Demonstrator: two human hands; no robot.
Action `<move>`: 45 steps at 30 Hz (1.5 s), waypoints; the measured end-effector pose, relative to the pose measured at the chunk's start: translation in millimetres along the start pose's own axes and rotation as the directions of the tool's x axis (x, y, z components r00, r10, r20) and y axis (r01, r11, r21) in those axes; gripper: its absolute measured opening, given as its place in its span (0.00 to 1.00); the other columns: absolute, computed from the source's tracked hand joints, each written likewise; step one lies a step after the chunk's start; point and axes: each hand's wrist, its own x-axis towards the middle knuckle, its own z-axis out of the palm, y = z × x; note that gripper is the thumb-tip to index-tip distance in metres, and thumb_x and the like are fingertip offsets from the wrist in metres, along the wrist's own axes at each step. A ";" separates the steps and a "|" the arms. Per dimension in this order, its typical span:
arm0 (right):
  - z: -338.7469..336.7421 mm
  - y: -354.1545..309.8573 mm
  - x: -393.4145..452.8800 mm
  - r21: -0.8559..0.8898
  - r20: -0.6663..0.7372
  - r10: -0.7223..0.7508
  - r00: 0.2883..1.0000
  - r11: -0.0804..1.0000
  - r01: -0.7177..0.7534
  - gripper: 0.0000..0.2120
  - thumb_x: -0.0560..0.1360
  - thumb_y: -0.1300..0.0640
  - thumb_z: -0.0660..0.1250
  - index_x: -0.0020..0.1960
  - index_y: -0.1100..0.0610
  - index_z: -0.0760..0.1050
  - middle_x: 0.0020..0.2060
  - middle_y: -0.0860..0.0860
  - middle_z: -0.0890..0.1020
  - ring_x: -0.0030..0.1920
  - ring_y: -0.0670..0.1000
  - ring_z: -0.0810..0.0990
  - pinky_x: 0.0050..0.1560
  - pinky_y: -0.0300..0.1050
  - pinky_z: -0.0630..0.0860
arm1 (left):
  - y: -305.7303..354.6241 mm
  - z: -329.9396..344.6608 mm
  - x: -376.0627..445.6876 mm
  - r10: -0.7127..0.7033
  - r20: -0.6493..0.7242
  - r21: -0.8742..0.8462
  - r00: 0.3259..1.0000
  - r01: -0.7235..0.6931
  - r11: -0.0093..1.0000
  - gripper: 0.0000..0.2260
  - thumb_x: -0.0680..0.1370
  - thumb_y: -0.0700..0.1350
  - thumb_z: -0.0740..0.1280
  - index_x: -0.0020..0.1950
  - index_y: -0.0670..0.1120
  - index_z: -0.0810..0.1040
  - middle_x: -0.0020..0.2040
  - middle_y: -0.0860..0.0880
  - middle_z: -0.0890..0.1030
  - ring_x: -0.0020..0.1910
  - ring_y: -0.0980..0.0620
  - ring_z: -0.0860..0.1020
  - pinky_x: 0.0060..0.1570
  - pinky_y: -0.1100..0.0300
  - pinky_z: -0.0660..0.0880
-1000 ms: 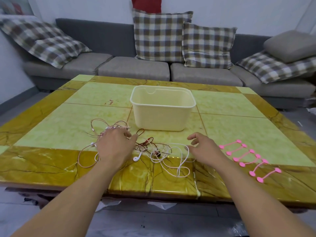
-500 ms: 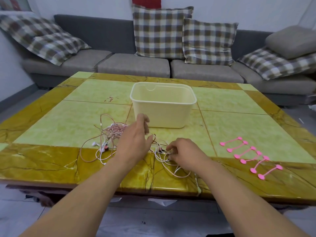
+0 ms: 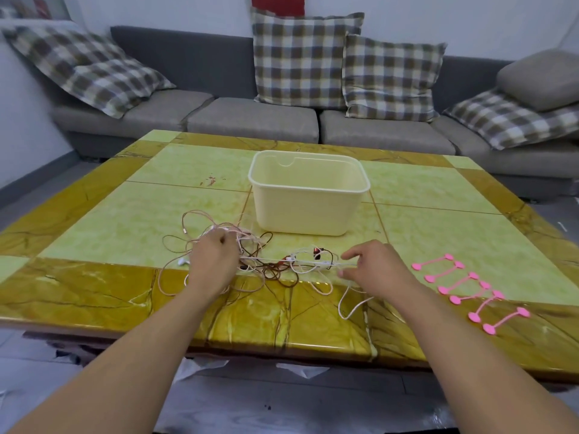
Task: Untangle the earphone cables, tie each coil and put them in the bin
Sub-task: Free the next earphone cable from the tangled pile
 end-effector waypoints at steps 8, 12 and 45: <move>-13.7 -8.6 -10.1 0.392 -0.049 -0.024 0.999 0.919 0.041 0.05 0.73 0.46 0.77 0.43 0.47 0.88 0.36 0.45 0.86 0.39 0.48 0.83 0.40 0.44 0.76 | -3.1 -23.6 12.8 -0.411 -0.205 -0.456 0.888 0.284 0.843 0.24 0.85 0.51 0.54 0.39 0.47 0.83 0.41 0.46 0.83 0.44 0.43 0.78 0.52 0.53 0.73; -16.4 -8.6 -13.7 0.528 -0.084 0.002 0.997 0.848 0.043 0.05 0.73 0.47 0.77 0.39 0.43 0.86 0.42 0.54 0.87 0.46 0.59 0.85 0.46 0.51 0.81 | -1.4 -25.9 16.0 -0.417 -0.234 -0.445 0.878 0.285 0.849 0.19 0.83 0.46 0.54 0.44 0.50 0.84 0.48 0.50 0.80 0.49 0.44 0.75 0.54 0.53 0.71; -37.3 1.0 -8.8 0.871 -0.249 0.317 0.915 0.487 0.068 0.07 0.83 0.58 0.62 0.46 0.52 0.74 0.27 0.49 0.68 0.26 0.49 0.64 0.29 0.42 0.61 | -5.2 8.8 -0.4 0.153 0.313 0.267 0.937 -0.242 0.933 0.16 0.72 0.65 0.71 0.46 0.54 0.81 0.41 0.54 0.81 0.44 0.49 0.79 0.43 0.56 0.75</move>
